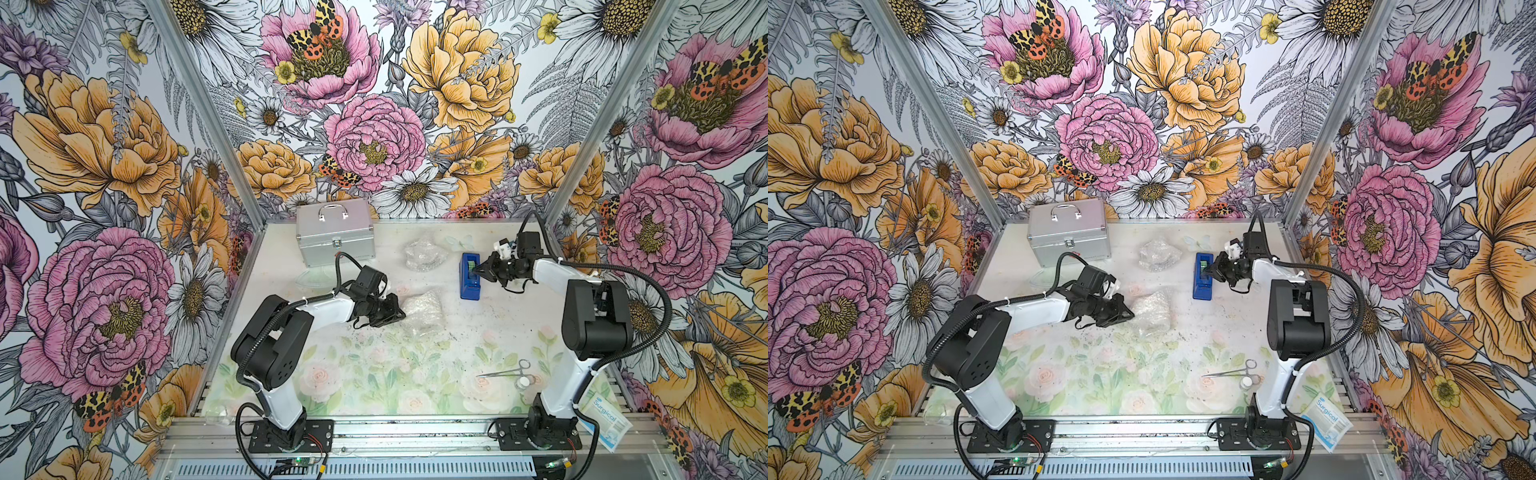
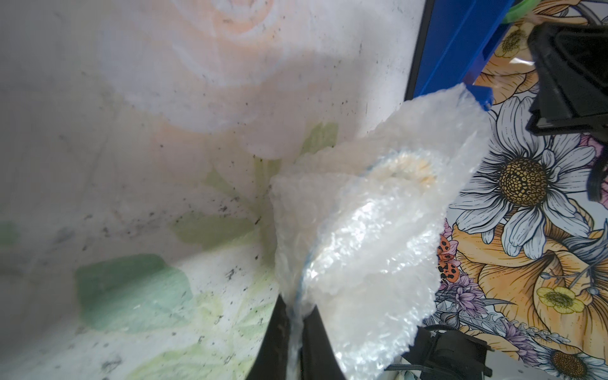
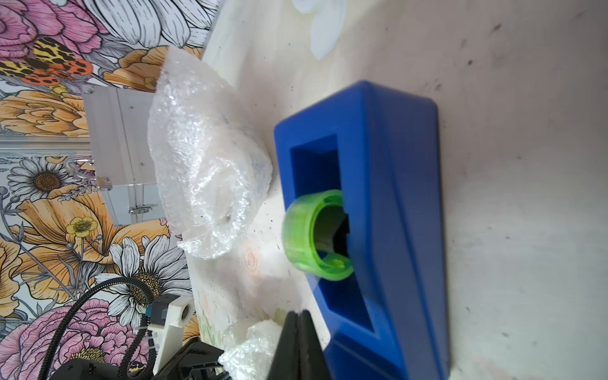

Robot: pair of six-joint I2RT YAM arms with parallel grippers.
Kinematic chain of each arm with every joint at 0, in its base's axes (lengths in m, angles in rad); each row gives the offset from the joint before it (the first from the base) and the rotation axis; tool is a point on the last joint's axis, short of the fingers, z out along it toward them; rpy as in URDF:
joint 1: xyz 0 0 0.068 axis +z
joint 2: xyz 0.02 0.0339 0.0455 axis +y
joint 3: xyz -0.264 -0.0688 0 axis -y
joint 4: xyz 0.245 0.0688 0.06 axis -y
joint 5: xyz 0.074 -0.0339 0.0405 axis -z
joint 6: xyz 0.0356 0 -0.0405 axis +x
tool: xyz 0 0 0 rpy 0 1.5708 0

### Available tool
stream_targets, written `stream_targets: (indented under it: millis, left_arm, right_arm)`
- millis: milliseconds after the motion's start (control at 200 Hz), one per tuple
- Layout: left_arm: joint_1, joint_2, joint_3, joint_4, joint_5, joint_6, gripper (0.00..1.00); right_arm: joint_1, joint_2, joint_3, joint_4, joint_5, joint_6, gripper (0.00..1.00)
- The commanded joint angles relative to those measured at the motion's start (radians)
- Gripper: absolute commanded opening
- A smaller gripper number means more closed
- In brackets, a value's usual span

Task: Wrap bowls in bubble wrap
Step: Tear off the tape using the Tape Cutter.

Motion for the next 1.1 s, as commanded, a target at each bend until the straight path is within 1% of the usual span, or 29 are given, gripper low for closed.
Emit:
stream_targets:
  millis: [0,155,295,510,620,785,830,876,911,921,926,931,941,961,981,1021,1096]
  left_arm:
    - [0.003,0.006,-0.006,0.026,-0.01,0.02,0.08]
    - [0.001,0.007,-0.01,0.024,-0.014,0.021,0.08]
    - [0.0,0.012,-0.013,0.027,-0.014,0.018,0.08]
    - [-0.006,0.024,-0.008,0.027,-0.014,0.018,0.07]
    - [-0.008,0.031,-0.005,0.027,-0.014,0.019,0.07]
    - [-0.009,0.033,-0.001,0.021,-0.012,0.022,0.06]
    - [-0.01,0.033,0.002,0.018,-0.012,0.023,0.06]
    - [-0.009,0.033,0.003,0.015,-0.012,0.025,0.06]
    - [-0.01,0.032,0.004,0.016,-0.013,0.023,0.06]
    - [-0.009,0.032,0.004,0.016,-0.012,0.023,0.06]
    - [-0.01,0.032,0.004,0.016,-0.012,0.023,0.06]
    - [-0.01,0.032,0.005,0.016,-0.012,0.023,0.06]
    - [-0.009,0.032,0.004,0.016,-0.012,0.023,0.06]
    - [-0.012,0.032,0.005,0.016,-0.012,0.023,0.06]
    - [-0.008,0.031,0.004,0.016,-0.013,0.022,0.06]
    - [-0.009,0.029,0.004,0.015,-0.012,0.022,0.06]
    - [-0.01,0.03,0.004,0.013,-0.011,0.022,0.06]
  right_arm:
    - [0.016,-0.054,-0.015,0.034,-0.023,0.026,0.0]
    - [0.022,-0.096,-0.045,0.046,-0.033,0.05,0.0]
    - [0.024,-0.157,-0.108,0.064,-0.027,0.071,0.0]
    - [0.025,-0.274,-0.286,0.161,-0.001,0.143,0.0]
    - [0.026,-0.302,-0.352,0.199,0.011,0.16,0.0]
    - [0.024,-0.336,-0.352,0.188,0.031,0.145,0.0]
    - [0.024,-0.337,-0.33,0.159,0.034,0.134,0.0]
    - [0.027,-0.341,-0.303,0.108,0.066,0.11,0.0]
    - [0.025,-0.348,-0.28,0.07,0.099,0.085,0.13]
    - [0.026,-0.35,-0.274,0.061,0.109,0.079,0.19]
    - [0.026,-0.35,-0.274,0.061,0.109,0.079,0.19]
    - [0.025,-0.352,-0.268,0.054,0.118,0.072,0.24]
    - [0.025,-0.355,-0.263,0.046,0.127,0.065,0.29]
    - [0.024,-0.358,-0.255,0.037,0.141,0.055,0.33]
    - [0.024,-0.358,-0.243,0.024,0.154,0.043,0.35]
    - [0.024,-0.344,-0.209,-0.002,0.17,0.015,0.35]
    - [0.024,-0.272,-0.128,-0.057,0.18,-0.041,0.36]
